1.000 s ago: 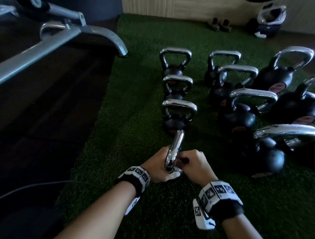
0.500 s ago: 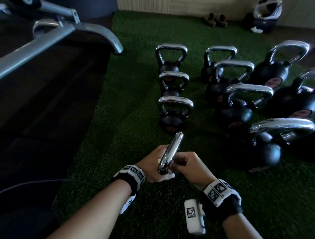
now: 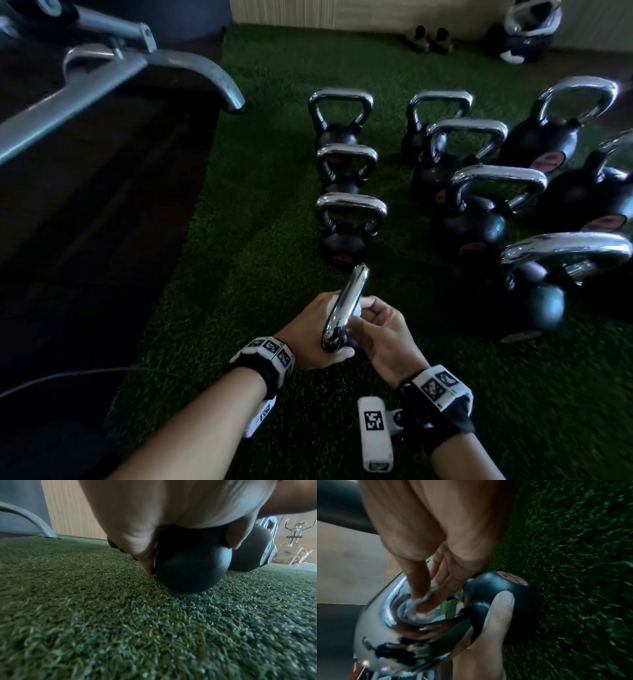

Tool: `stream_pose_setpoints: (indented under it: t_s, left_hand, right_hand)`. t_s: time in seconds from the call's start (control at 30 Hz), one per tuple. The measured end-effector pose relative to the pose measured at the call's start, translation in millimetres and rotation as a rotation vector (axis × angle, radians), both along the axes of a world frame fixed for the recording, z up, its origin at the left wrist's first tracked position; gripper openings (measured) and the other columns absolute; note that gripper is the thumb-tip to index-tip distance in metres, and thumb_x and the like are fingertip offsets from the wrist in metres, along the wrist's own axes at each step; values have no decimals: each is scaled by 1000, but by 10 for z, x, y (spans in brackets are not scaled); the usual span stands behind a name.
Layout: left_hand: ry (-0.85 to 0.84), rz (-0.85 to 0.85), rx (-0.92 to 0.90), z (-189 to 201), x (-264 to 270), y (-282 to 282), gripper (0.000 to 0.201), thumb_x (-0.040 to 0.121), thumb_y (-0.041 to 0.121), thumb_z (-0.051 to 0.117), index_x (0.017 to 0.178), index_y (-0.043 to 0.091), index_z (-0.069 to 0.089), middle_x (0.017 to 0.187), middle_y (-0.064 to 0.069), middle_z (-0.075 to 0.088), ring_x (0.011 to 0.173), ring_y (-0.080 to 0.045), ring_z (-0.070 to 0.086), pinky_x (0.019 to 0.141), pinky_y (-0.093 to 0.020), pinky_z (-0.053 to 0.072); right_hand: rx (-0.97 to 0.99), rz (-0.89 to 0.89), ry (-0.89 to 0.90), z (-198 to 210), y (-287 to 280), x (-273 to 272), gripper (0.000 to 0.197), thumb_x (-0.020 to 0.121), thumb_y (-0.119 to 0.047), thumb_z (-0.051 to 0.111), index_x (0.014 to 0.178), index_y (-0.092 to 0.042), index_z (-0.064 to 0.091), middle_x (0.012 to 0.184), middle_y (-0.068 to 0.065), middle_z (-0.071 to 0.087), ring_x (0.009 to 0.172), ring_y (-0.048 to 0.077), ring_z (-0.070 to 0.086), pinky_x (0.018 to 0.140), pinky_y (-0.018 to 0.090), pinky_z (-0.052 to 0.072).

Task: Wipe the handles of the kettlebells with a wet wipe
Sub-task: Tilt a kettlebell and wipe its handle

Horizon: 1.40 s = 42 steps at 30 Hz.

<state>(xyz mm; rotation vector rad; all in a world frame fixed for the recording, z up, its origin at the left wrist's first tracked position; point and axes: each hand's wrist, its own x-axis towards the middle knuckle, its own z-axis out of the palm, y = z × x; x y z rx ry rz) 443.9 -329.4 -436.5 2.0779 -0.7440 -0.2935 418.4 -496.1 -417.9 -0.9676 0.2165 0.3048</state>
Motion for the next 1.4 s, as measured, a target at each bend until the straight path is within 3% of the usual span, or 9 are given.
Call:
stream_pose_setpoints:
  t_s: [0.13, 0.3, 0.43, 0.53, 0.67, 1.03, 1.13, 1.27, 1.4]
  left_hand:
    - [76, 70, 57, -112, 10, 16, 89, 76, 24, 87, 149, 17, 36, 137, 14, 35, 143, -20, 37, 120, -46, 36]
    - [58, 76, 29, -154, -3, 27, 97, 77, 21, 86, 145, 48, 22, 141, 35, 28, 143, -20, 38, 120, -44, 36]
    - [96, 130, 20, -233, -12, 10, 95, 76, 20, 87, 151, 24, 29, 145, 9, 39, 142, -19, 39, 120, -45, 35]
    - [66, 164, -11, -268, -21, -14, 94, 74, 20, 88, 144, 35, 27, 141, 7, 40, 141, -17, 40, 119, -44, 37]
    - [57, 161, 1, -284, -11, -20, 87, 73, 25, 88, 136, 44, 31, 136, 14, 39, 139, -22, 43, 115, -49, 42]
    - [55, 150, 37, -241, -53, -21, 89, 77, 27, 88, 149, 15, 36, 135, 13, 34, 142, -19, 36, 122, -42, 33]
    - [25, 186, 173, -242, -116, -20, 95, 79, 38, 85, 153, 16, 30, 145, 5, 30, 145, -21, 24, 125, -39, 25]
    - [-64, 254, 305, -331, -118, -10, 100, 70, 68, 73, 149, 25, 29, 141, -3, 25, 135, -27, 30, 119, -48, 35]
    - [-92, 224, 447, -297, -107, 43, 116, 64, 92, 59, 155, 32, 18, 140, -1, 23, 132, -26, 32, 116, -48, 35]
  right_hand:
    - [-161, -241, -46, 7, -44, 155, 27, 70, -1, 77, 94, -1, 65, 87, 18, 75, 75, 24, 73, 68, 32, 62]
    - [-500, -263, -106, 88, -63, 115, 19, 77, 13, 78, 83, -2, 68, 80, 12, 77, 73, 22, 74, 68, 32, 61]
    - [-735, -424, -103, 43, -13, 287, 15, 78, -11, 87, 73, -17, 74, 74, 5, 77, 71, 24, 77, 67, 38, 63]
    - [-870, -474, -90, 20, 45, 324, 15, 78, -17, 87, 72, -19, 73, 70, -1, 76, 67, 15, 75, 65, 34, 63]
    - [-1038, -400, -41, 111, 113, 326, 12, 80, -13, 82, 73, -18, 74, 71, -4, 72, 66, 11, 70, 62, 31, 62]
    - [-1209, -237, -74, 82, 99, 357, 8, 85, -17, 76, 78, -18, 71, 72, -8, 66, 63, 1, 60, 45, 6, 40]
    - [-1227, -192, -137, 139, -83, 356, 7, 84, -21, 75, 80, -22, 70, 76, -9, 68, 69, 8, 63, 54, 7, 40]
    - [-1131, -194, -379, 280, -265, 435, 27, 88, -8, 69, 100, -33, 69, 92, -10, 75, 77, 7, 72, 67, 25, 58]
    - [-1220, 200, -642, 479, -275, 576, 57, 77, 13, 57, 111, -28, 78, 113, -14, 73, 105, -5, 65, 89, 7, 47]
